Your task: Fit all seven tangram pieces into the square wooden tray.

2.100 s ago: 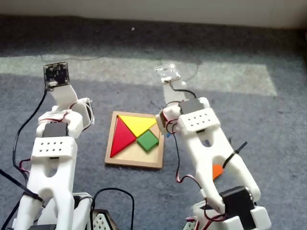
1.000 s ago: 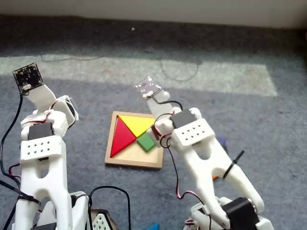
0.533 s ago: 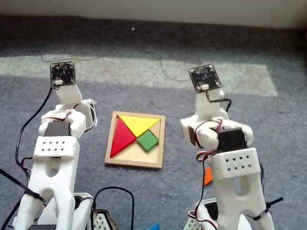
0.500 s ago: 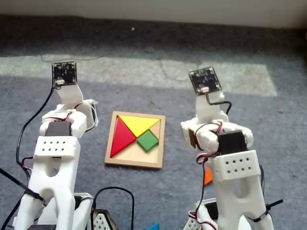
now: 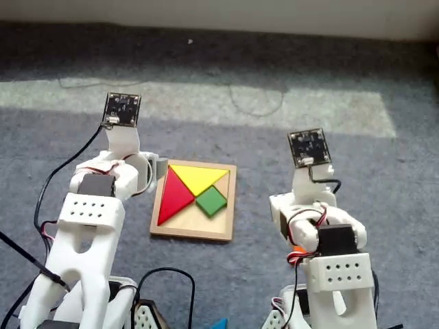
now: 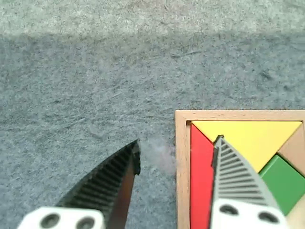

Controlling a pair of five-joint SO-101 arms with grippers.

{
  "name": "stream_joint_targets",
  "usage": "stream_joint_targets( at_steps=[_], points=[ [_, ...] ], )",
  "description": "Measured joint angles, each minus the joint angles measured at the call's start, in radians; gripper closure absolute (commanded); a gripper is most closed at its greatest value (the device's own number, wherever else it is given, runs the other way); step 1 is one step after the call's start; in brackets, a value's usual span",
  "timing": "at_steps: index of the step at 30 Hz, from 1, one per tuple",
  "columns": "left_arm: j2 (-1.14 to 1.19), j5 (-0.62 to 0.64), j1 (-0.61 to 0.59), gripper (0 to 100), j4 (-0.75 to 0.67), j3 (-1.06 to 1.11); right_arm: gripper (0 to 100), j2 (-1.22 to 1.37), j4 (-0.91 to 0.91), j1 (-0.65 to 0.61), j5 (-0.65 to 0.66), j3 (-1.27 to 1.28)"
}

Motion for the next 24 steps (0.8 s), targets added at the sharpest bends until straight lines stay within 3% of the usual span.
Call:
stream_joint_targets(
  at_steps=[10, 18, 24],
  points=[
    [-0.218, -0.106, -0.081, 99, 0.117, -0.035, 95.7, -0.008, -0.117, 0.0, -0.055, 0.089],
    [-0.497, -0.106, -0.175, 99, 0.117, 0.15, 95.7, -0.008, -0.193, 0.097, -0.1, 0.126],
    [-0.658, -0.106, -0.178, 99, 0.117, 0.307, 95.7, -0.008, -0.215, 0.11, -0.117, 0.137]
  ],
)
